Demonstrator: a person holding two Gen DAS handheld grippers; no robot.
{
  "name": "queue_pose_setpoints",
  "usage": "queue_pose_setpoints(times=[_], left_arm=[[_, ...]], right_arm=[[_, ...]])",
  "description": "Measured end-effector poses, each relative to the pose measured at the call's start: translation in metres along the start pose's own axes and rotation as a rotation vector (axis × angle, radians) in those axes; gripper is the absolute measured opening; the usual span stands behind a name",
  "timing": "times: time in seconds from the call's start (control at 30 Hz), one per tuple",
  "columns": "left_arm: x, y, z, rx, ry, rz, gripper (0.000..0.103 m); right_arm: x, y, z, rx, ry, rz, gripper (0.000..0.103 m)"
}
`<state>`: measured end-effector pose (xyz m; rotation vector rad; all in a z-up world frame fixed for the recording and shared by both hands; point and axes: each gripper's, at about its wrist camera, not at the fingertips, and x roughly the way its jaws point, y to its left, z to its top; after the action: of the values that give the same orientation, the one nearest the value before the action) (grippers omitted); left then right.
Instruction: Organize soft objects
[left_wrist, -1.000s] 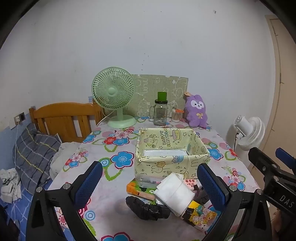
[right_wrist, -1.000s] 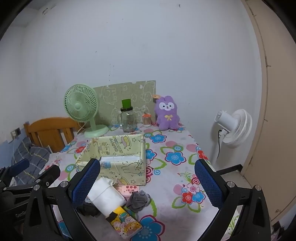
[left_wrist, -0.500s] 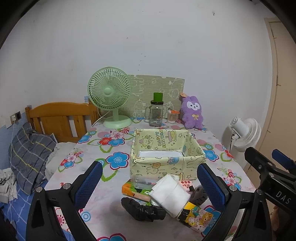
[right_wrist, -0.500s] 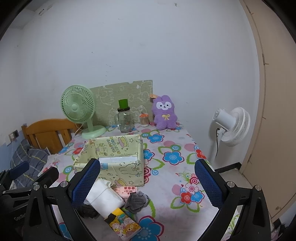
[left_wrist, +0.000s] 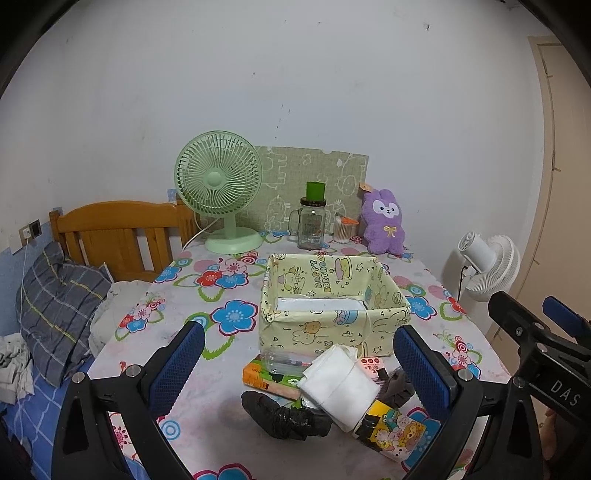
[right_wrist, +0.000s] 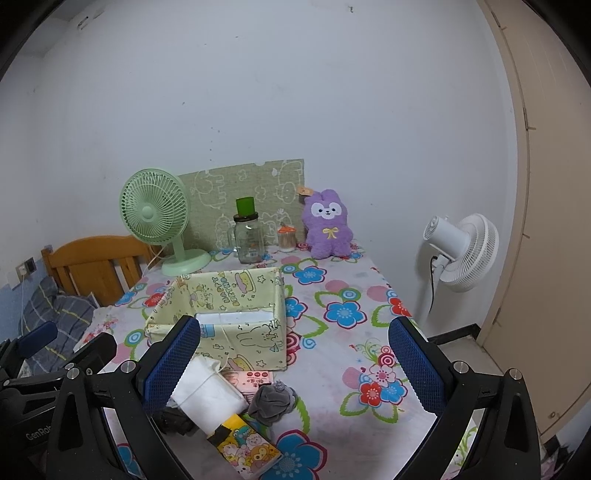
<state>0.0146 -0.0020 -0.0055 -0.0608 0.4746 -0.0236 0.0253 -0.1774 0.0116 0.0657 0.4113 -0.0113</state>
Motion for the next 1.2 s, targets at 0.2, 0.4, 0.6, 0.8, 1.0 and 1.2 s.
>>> queue_pose_setpoints(times=[0.2,0.4,0.6,0.8,1.0,1.2], left_arm=[[0.0013,-0.0011,0.0005,0.002,-0.001,0.0,0.103],[0.0014,-0.0017,-0.0004,0.003,-0.001,0.001,0.103],[0.0018,-0.0019,-0.0012,0.003,0.0,0.002,0.103],[0.0025,-0.0028,-0.0026,0.001,0.0,-0.002,0.103],[0.0026,-0.003,-0.0035,0.004,0.0,0.003,0.102],[0.0027,-0.003,-0.0035,0.003,0.0,0.003,0.102]], right_arm=[[-0.0002,0.0003,-0.0006,-0.002,-0.002,-0.003,0.103],[0.0001,-0.0007,0.0008,0.001,0.001,-0.004,0.103],[0.0005,-0.0006,0.0006,0.002,0.001,-0.004,0.103],[0.0003,-0.0008,0.0003,0.002,0.002,-0.003,0.103],[0.0,-0.0011,0.0002,0.002,0.001,-0.005,0.103],[-0.0001,-0.0009,-0.0001,0.001,0.002,-0.006,0.103]])
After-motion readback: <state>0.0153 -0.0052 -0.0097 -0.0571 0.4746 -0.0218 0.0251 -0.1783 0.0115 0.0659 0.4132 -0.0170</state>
